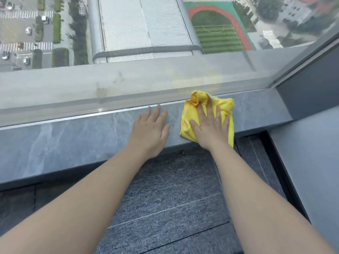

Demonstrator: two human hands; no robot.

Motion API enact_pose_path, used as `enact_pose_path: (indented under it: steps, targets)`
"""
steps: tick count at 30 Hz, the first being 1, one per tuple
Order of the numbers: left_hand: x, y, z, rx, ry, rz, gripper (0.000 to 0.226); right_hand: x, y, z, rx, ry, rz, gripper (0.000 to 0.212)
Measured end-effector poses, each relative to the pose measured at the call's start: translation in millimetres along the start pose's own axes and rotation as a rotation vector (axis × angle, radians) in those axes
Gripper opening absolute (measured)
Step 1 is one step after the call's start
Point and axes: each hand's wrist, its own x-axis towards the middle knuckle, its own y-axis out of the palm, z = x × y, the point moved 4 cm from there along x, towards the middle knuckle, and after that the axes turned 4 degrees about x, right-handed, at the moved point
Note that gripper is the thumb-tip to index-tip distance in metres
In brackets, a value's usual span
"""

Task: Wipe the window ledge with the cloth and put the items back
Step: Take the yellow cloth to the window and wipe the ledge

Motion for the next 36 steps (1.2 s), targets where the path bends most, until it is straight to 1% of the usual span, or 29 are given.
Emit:
enact_pose_path:
  steps: [3,6,7,9,11,12,14,16,19,22,25,28,30,32,34,36]
  targets:
    - [14,18,-22,0.048,-0.014,-0.039,0.053,19,-9,-11,0.025,0.063,-0.086,0.058]
    - [19,27,-30,0.083,-0.102,-0.102,0.056,21,-4,2,0.087,0.094,-0.106,0.057]
    - [19,28,-33,0.074,-0.128,-0.120,0.059,20,-2,5,0.088,0.050,-0.107,0.057]
    - [19,30,-38,0.058,-0.163,-0.149,0.066,15,-2,-1,0.021,-0.153,-0.113,0.055]
    - [19,31,-44,0.045,-0.218,-0.167,0.060,8,-5,-18,-0.052,-0.383,-0.090,0.052]
    - [20,32,-48,0.035,-0.248,-0.174,0.055,6,-7,-28,-0.076,-0.459,-0.072,0.051]
    - [20,33,-61,0.028,-0.268,-0.202,0.051,7,-10,-46,-0.100,-0.511,-0.061,0.051]
    - [23,35,-80,0.041,-0.236,-0.211,0.052,12,-13,-63,-0.094,-0.476,-0.080,0.052]
    - [32,45,-106,0.061,-0.164,-0.176,0.050,21,-19,-95,-0.071,-0.353,-0.120,0.054]
    - [39,52,-124,0.091,-0.124,-0.167,0.060,32,-31,-135,-0.023,-0.183,-0.151,0.057]
    - [42,57,-128,0.090,-0.134,-0.130,0.051,44,-41,-163,0.035,0.010,-0.165,0.058]
    - [42,56,-127,0.095,-0.132,-0.144,0.050,56,-44,-153,0.107,0.174,-0.140,0.058]
    - [42,56,-127,0.092,-0.130,-0.154,0.050,61,-42,-131,0.136,0.202,-0.112,0.057]
    - [43,57,-128,0.077,-0.137,-0.168,0.059,59,-37,-110,0.113,0.108,-0.117,0.055]
    - [44,56,-127,0.058,-0.146,-0.230,0.072,52,-34,-101,0.058,-0.082,-0.160,0.054]
    - [48,54,-128,0.057,-0.142,-0.300,0.080,45,-33,-106,-0.016,-0.295,-0.184,0.052]
